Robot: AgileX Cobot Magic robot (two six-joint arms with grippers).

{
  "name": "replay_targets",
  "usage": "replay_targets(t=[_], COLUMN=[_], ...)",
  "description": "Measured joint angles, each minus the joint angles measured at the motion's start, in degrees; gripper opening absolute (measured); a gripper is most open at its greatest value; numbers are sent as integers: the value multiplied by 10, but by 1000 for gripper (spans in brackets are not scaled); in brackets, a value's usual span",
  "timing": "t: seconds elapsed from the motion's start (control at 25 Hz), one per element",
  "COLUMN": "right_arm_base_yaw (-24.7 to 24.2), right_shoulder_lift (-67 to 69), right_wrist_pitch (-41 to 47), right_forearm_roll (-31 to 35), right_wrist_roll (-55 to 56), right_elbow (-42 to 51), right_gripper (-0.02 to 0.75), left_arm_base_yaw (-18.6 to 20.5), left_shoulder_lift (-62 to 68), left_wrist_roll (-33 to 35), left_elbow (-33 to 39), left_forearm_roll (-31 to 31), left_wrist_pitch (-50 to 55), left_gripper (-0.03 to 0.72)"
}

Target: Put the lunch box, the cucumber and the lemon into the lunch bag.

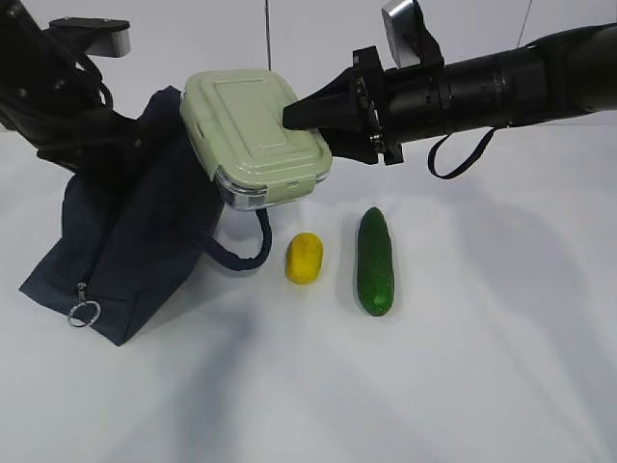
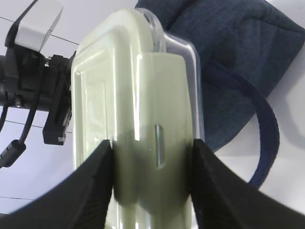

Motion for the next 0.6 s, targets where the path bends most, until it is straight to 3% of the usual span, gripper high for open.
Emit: replay_targets(t=[0.6], right_arm_base_yaw=[0], right_shoulder_lift=[0], right_wrist_pitch=[0], right_forearm_roll=[0], right_wrist_roll=[0], right_elbow=[0], right_gripper=[359], left_arm_base_yaw=[-14], left_shoulder_lift=[-16], left_wrist_roll=[11], left_elbow=[0], left_forearm_roll=[-47], left_wrist_pitch=[4], left_gripper=[20])
